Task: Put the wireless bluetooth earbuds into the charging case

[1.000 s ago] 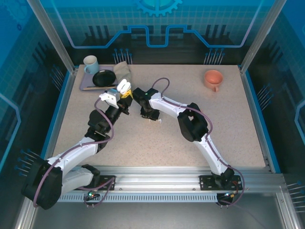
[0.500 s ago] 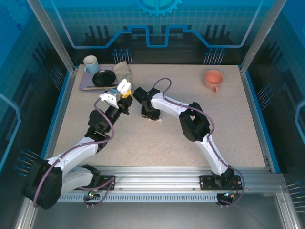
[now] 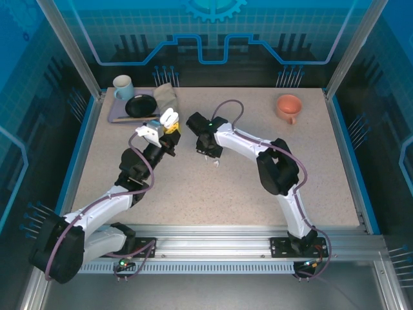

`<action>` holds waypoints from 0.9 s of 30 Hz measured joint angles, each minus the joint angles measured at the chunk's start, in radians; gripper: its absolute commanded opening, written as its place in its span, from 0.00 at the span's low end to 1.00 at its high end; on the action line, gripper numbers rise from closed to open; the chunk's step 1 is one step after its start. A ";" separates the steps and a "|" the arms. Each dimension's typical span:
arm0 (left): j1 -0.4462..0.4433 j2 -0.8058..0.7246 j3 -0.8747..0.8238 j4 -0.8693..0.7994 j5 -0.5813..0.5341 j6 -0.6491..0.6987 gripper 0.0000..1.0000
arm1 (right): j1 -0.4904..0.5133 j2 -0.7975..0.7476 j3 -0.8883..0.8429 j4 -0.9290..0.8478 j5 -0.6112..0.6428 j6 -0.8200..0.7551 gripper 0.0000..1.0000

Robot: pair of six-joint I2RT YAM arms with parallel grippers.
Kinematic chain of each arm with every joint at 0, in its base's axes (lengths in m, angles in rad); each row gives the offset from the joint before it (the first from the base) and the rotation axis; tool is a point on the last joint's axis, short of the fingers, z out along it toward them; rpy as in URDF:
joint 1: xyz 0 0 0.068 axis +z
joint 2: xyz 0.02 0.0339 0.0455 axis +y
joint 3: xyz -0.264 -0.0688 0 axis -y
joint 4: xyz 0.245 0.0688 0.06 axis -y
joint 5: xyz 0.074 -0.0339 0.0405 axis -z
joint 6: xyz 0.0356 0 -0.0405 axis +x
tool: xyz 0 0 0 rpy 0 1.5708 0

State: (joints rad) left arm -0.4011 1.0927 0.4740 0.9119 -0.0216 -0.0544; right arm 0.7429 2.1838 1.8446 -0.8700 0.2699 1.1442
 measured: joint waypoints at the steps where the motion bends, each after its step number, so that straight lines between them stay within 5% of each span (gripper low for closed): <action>1: 0.000 0.000 0.000 -0.003 0.002 0.000 0.00 | -0.001 -0.013 -0.007 0.004 0.004 0.000 0.22; 10: 0.000 0.000 0.008 -0.032 0.019 0.000 0.00 | -0.013 -0.092 -0.052 0.049 0.012 -0.023 0.20; 27: 0.000 0.000 0.010 -0.043 0.019 0.000 0.00 | 0.099 0.033 -0.066 0.038 -0.019 -0.018 0.20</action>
State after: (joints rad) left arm -0.4011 1.0931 0.4835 0.8684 -0.0029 -0.0544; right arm 0.8417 2.2166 1.7790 -0.8318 0.2508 1.1263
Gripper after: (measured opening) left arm 0.231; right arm 0.202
